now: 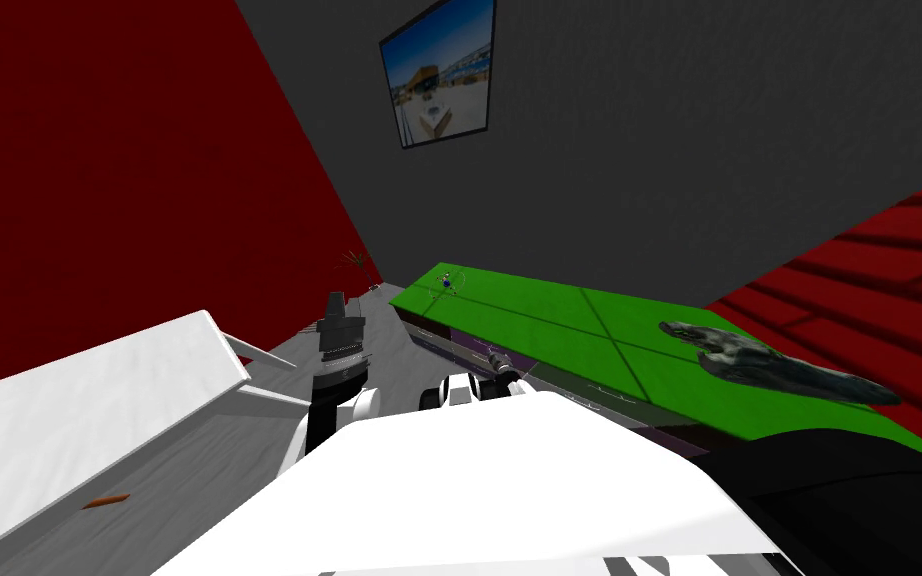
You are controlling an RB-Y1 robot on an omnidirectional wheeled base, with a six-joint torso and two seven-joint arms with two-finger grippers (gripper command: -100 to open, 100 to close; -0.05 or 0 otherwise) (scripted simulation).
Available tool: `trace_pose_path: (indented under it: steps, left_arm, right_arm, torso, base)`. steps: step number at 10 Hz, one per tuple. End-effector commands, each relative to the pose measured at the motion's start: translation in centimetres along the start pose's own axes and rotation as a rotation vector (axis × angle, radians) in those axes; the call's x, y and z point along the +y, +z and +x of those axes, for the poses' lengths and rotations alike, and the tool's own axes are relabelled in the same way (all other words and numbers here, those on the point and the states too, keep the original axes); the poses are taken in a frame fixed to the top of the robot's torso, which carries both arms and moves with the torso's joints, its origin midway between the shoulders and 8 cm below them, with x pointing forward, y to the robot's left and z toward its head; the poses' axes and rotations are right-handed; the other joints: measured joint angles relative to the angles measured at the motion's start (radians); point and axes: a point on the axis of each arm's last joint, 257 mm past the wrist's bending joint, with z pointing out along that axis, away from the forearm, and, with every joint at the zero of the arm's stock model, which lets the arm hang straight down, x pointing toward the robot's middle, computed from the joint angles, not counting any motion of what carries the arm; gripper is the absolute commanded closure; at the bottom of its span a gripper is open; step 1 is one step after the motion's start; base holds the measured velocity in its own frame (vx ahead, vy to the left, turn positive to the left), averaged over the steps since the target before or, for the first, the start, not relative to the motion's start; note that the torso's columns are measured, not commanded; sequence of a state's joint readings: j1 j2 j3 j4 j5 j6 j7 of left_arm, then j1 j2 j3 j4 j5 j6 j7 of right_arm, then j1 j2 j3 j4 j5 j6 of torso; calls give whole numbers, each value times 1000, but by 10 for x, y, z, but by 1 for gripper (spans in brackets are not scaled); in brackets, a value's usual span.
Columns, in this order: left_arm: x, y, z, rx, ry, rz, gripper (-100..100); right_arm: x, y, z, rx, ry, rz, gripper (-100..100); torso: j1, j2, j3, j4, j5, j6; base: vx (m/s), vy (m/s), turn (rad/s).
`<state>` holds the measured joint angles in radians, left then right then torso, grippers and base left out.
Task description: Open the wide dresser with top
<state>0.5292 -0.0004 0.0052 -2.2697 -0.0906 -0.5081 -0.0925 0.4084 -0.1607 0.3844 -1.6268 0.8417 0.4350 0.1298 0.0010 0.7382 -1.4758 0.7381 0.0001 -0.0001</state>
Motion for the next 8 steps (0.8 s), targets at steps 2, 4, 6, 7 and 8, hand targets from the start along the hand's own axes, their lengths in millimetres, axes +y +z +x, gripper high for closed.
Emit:
trace_pose_path:
  steps: [2,4,6,7,8]
  left_arm:
    - [0,0,0,0,0,0,0]
    - [0,0,0,0,0,0,0]
    - [0,0,0,0,0,0,0]
    - [0,0,0,0,0,0,0]
    - [0,0,0,0,0,0,0]
  right_arm:
    - [-29,-1,28,36,-126,110,-100]
    - [-36,-2,25,24,-158,139,-100]
    - [-55,-5,37,37,-245,205,-100]
    - [-57,-5,37,37,-245,210,-100]
    - [-69,-8,47,49,-305,254,-100]
  torso:
    - [-3,4,2,1,-1,0]
    - [-2,2,2,1,0,0]
    - [0,-1,-1,0,0,0]
    - [-1,-1,-1,0,0,0]
    - [-1,0,0,0,0,0]
  base:
    - [29,10,-4]
    - [5,12,21]
    - [14,25,27]
    - [4,11,31]
    - [9,9,-16]
